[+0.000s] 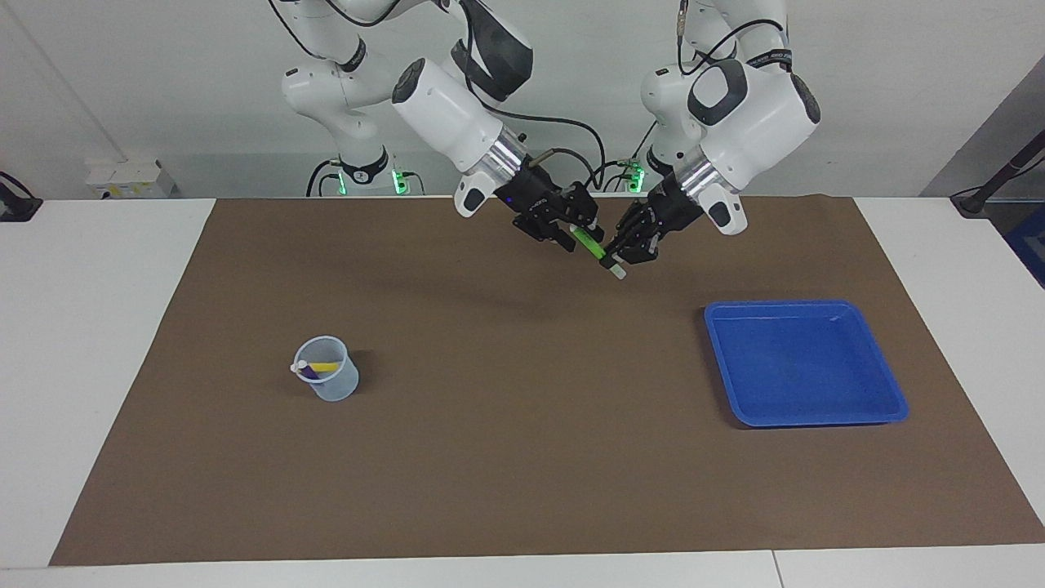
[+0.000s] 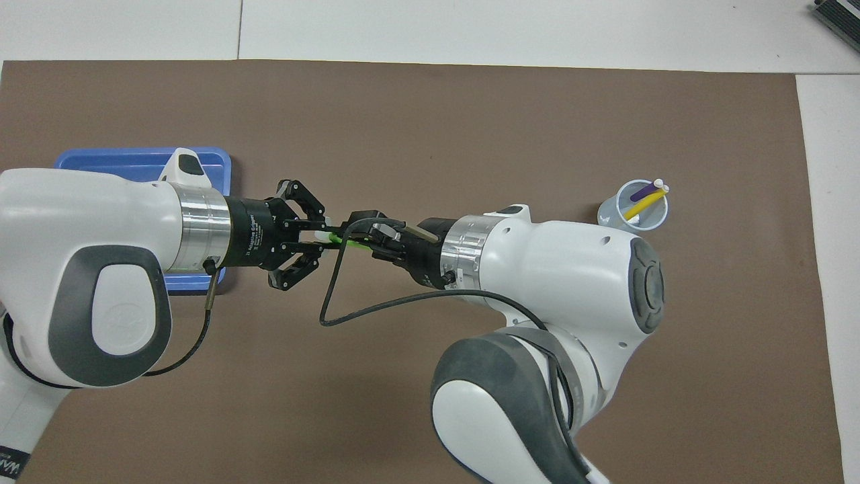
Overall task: Transfer and insert pens with both arms
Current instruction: 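Grasp the green pen with the right gripper while the left gripper holds, then open the left gripper and pull back while the right gripper holds, then insert the green pen into the cup while the left gripper withdraws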
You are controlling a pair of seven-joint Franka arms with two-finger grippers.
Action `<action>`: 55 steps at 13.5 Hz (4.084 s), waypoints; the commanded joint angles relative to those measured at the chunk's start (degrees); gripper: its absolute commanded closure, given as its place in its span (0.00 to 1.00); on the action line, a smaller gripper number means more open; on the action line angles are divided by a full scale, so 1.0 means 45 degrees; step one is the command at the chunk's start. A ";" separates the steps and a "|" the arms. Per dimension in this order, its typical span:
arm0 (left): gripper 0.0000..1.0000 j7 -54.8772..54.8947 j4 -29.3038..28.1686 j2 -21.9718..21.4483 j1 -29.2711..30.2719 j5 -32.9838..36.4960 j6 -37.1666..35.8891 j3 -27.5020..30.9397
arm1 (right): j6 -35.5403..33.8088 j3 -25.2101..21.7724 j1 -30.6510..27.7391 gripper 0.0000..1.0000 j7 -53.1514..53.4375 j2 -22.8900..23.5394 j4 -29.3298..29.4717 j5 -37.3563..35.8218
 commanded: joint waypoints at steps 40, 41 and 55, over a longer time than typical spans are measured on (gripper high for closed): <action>0.00 1.4183 0.1422 -0.0599 0.1901 0.8505 -0.2443 0.0416 | -0.6732 -0.1965 -0.3099 1.00 -1.5879 0.0359 0.2229 -1.0762; 0.00 1.4400 0.1422 -0.0599 0.2038 0.8505 -0.2404 0.0416 | -0.6498 -0.1965 -0.3353 1.00 -1.6564 0.0359 0.2151 -1.1172; 0.00 1.6277 0.1187 -0.0443 0.3797 0.8524 -0.1974 0.0513 | -0.3350 -0.2199 -0.5094 0.68 -1.9306 0.0476 -0.0388 -1.1274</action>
